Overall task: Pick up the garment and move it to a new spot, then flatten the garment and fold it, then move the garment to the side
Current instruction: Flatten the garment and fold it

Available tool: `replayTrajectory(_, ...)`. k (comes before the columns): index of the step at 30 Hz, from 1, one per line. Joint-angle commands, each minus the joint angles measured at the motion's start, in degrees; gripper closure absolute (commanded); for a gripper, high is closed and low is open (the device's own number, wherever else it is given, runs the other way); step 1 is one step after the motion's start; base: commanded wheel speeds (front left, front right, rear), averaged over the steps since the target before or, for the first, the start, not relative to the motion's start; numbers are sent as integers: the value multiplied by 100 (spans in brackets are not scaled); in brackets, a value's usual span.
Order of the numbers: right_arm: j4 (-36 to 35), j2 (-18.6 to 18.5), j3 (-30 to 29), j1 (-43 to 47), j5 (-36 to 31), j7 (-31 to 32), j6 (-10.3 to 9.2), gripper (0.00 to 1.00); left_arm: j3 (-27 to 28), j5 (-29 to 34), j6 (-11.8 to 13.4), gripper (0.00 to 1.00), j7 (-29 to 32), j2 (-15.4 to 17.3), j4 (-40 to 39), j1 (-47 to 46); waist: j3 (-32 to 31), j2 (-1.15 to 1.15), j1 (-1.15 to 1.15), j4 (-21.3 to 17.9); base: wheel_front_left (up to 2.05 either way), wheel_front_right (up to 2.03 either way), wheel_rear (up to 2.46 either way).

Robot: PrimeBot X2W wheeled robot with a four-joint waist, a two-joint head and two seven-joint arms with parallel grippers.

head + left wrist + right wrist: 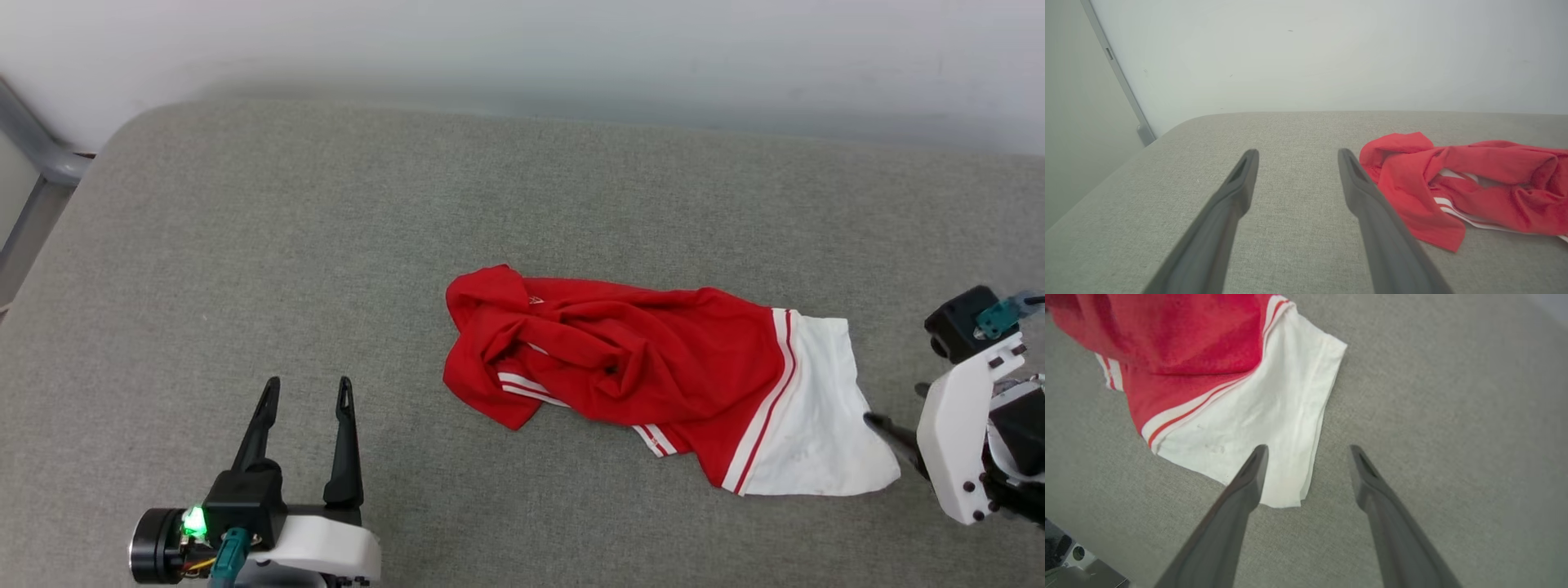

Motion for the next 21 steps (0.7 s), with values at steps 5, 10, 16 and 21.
replayTrajectory(5, 415, -30, 281, -55, 145, 297, -8, 0, -98, -41, 57, 0, -15, -8, -24, -233, 324, 0, 0, 195, 0, 0, 0)
replayTrajectory(10, 1018, 107, 640, -34, 115, 180, -7, 0, -170, -76, 87, 0, -15, -15, -40, -352, 534, 0, 0, 308, 0, 0, 0)
replayTrajectory(16, 1395, 181, 1282, 105, 342, -100, 3, 0, -160, -87, 122, 0, -15, -18, -33, -382, 604, 0, 0, 338, 0, 0, 0)
replayTrajectory(21, 1417, 28, 1046, -305, 568, -761, -1, 100, -110, -92, 118, 0, -15, -18, 9, -328, 534, 0, 0, 233, 0, 0, 0)
